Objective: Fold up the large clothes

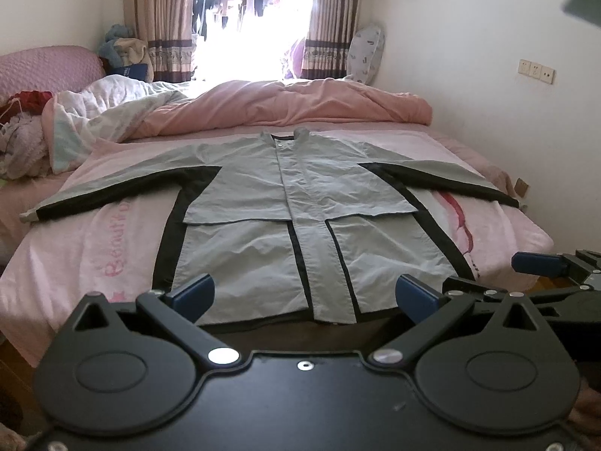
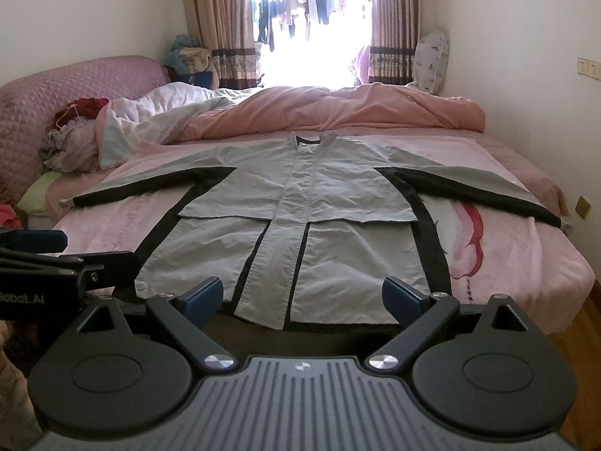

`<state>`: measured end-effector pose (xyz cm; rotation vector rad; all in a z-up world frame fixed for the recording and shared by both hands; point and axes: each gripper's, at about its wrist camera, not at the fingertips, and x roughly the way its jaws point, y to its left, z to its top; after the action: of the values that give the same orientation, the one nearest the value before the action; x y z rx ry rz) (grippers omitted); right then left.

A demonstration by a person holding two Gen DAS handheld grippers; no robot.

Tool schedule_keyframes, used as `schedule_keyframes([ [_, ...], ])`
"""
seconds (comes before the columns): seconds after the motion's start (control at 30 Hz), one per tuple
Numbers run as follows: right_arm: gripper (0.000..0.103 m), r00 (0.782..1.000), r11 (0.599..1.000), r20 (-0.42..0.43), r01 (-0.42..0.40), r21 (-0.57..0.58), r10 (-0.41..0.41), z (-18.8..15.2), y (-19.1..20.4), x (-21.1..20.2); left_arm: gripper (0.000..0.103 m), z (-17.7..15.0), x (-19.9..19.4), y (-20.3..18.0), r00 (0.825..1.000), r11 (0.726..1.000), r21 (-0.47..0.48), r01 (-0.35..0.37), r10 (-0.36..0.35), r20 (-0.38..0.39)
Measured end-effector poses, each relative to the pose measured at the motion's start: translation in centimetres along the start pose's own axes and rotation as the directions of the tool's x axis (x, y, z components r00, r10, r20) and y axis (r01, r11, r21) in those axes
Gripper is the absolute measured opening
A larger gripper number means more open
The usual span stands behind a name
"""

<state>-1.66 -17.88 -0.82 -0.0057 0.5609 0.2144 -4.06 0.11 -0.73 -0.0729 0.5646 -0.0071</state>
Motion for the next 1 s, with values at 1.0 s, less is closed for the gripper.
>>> schedule_keyframes([
  [1.0, 0.103, 0.999, 1.000, 0.051, 0.000, 0.008, 0.000, 1.8, -0.3, 5.7, 0.103, 0.4, 4.1, 1.5, 0.998, 0.999, -0.010, -0.034, 0.034, 0.051],
])
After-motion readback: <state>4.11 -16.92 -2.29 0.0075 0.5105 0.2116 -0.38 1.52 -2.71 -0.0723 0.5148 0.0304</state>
